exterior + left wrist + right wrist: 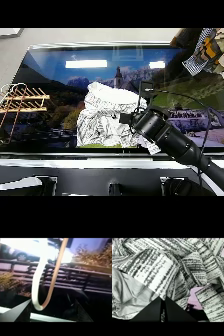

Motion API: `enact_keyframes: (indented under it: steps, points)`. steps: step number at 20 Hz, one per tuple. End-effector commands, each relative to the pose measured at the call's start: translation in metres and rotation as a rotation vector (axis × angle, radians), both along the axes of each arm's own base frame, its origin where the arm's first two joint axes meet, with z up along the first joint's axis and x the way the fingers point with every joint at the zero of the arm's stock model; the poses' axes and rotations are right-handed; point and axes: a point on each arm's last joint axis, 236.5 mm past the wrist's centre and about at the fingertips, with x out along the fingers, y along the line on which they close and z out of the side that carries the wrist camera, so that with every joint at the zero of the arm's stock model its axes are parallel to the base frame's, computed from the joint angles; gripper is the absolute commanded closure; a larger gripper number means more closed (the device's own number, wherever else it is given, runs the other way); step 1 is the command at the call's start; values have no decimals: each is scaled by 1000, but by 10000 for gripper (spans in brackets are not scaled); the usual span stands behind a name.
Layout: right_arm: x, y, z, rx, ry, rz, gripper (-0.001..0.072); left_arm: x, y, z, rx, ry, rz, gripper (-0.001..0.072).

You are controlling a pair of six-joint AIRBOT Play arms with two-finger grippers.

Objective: Fold the clothes and pants, and hang the long-sleeved shirts on hangers.

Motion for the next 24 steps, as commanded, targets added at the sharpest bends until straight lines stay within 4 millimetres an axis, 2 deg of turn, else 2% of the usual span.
enact_keyframes:
  steps: [1,11,12,13,19,21,22,24]
  points:
    - [-1,0,-1,0,3,-2,679,-1,-3,-14,-25,20,-36,117]
    - [-1,0,-1,2,3,-4,679,5,5,-23,-4,7,-29,122]
    - [-1,0,-1,2,3,-4,679,5,6,-23,1,4,-28,167]
    - [-1,0,-1,2,3,-4,679,6,7,-23,4,3,-28,253]
    - [-1,0,-1,1,3,-4,679,5,6,-28,-7,10,-28,278]
    - [-1,0,-1,2,3,-4,679,4,5,-28,-13,13,-28,522]
    - [-1,0,-1,1,3,-4,679,3,3,-28,-18,17,-29,574]
    - [-1,0,-1,2,3,-4,679,3,3,-28,-20,18,-30,595]
